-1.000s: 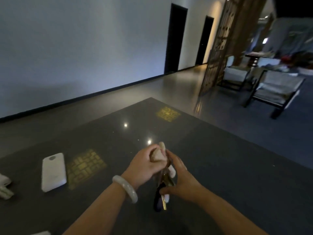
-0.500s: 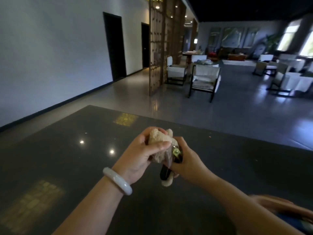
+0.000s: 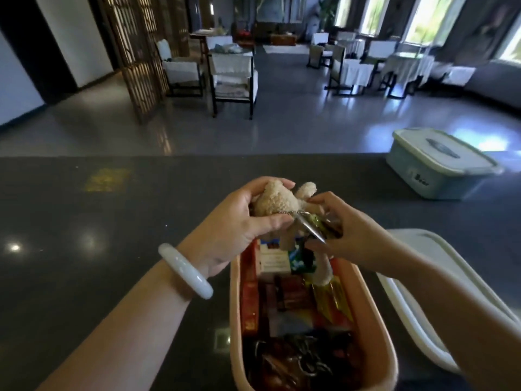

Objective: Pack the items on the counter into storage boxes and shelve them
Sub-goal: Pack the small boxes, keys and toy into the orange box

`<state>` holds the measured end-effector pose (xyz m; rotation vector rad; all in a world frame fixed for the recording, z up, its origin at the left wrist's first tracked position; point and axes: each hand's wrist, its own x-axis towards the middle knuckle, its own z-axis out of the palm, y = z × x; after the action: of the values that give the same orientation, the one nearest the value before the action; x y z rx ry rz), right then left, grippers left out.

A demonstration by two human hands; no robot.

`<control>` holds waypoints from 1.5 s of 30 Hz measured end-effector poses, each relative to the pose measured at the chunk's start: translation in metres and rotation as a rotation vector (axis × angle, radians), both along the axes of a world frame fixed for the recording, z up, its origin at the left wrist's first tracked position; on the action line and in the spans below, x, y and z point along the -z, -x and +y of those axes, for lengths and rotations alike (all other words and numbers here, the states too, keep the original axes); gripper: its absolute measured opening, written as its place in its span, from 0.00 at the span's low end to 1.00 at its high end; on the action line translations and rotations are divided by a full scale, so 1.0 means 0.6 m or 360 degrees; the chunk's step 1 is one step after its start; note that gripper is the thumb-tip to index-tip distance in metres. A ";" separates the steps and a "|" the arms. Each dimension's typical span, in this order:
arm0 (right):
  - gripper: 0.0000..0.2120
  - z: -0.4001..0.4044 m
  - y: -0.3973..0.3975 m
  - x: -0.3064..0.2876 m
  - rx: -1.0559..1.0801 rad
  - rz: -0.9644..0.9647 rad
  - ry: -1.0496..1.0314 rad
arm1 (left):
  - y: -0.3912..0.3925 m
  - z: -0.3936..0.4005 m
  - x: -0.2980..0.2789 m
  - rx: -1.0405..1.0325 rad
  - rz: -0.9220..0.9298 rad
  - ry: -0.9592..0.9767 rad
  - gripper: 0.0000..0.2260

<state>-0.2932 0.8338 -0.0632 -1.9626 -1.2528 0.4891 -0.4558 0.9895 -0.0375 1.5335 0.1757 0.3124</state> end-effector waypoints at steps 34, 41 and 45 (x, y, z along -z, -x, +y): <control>0.09 -0.123 0.030 0.052 -0.0195 0.0269 0.0376 | 0.081 -0.082 0.115 0.0200 0.0611 -0.0251 0.14; 0.11 -0.131 0.033 0.070 -0.0328 -0.0527 -0.0145 | 0.089 -0.107 0.132 0.0026 0.0468 -0.1213 0.21; 0.14 -0.142 0.025 0.072 -0.0584 -0.0533 0.0330 | 0.096 -0.109 0.152 0.0257 0.0620 -0.1374 0.22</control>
<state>-0.3082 0.7484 -0.1061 -2.0496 -1.8576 0.4979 -0.5135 0.9240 -0.1285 2.4451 0.2360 -0.0692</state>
